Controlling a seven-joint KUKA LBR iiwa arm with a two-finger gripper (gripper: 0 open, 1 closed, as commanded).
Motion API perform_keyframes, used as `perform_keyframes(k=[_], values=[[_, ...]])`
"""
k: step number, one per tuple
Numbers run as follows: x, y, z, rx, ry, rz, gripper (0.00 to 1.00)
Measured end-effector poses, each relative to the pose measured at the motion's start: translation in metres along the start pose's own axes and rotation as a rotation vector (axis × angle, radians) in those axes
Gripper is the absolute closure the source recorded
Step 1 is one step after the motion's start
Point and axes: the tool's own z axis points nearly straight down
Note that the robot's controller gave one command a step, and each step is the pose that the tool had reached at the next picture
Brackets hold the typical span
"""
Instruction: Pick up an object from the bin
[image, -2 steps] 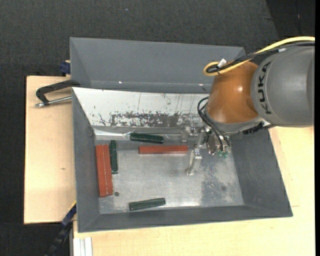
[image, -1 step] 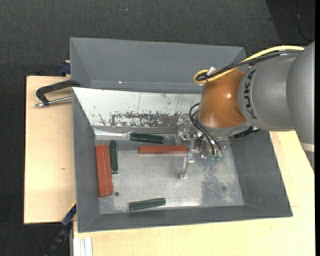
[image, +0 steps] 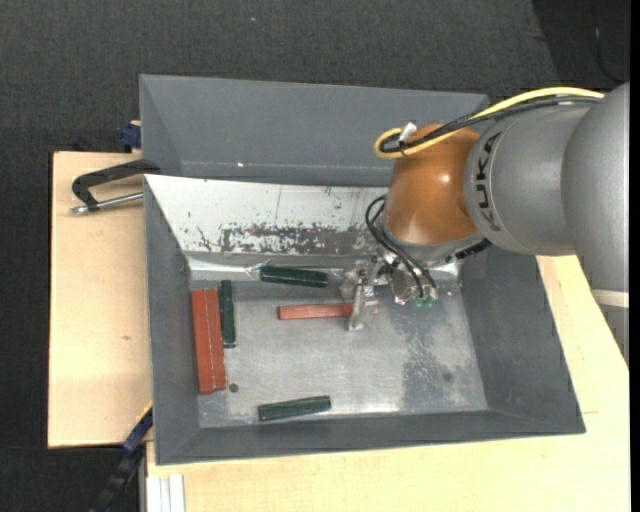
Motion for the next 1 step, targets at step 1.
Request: perform_keyframes(k=[1], values=[[0.0, 0.0, 0.0, 0.0, 0.0, -0.001, 1.0]])
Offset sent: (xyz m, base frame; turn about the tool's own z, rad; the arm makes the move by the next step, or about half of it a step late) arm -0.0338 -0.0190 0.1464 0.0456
